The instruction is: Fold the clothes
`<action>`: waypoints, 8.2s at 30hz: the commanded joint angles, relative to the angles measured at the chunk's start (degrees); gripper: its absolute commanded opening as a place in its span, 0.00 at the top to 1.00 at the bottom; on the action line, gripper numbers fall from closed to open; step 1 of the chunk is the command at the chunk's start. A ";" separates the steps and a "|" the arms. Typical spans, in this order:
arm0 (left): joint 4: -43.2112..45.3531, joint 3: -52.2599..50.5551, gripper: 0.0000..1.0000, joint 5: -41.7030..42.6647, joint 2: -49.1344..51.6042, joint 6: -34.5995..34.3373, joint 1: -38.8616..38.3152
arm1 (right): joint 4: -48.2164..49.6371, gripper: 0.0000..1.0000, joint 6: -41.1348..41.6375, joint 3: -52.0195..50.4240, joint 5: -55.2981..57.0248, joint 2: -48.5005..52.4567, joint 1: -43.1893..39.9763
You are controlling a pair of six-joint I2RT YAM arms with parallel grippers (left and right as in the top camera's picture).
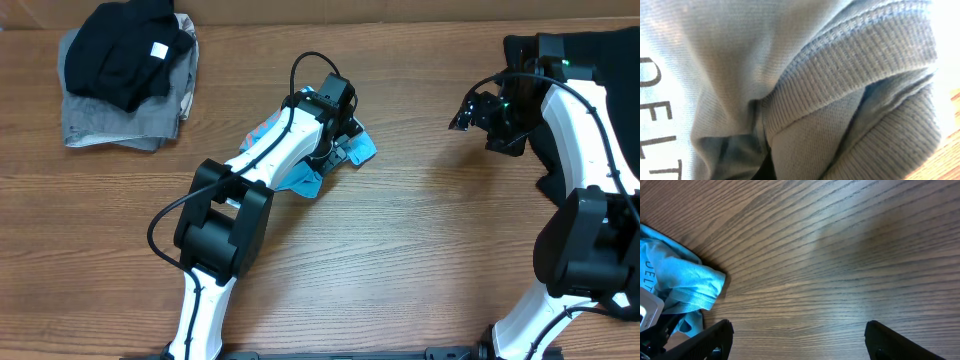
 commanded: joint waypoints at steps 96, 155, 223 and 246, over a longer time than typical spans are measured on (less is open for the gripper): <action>-9.38 50.47 0.90 19.56 8.55 -1.20 41.97 | -0.87 0.12 3.32 1.16 -3.96 -1.49 0.04; -21.94 55.45 0.00 26.82 -2.36 -21.73 37.38 | -26.73 0.00 -1.42 26.12 8.02 -35.74 0.35; -21.94 55.45 0.00 26.82 -2.36 -21.73 37.40 | 65.75 0.00 -3.15 -96.65 14.16 -112.17 8.72; -21.97 55.45 0.00 26.73 -4.61 -21.73 36.65 | 65.75 0.00 -3.17 -96.65 14.16 -112.17 8.72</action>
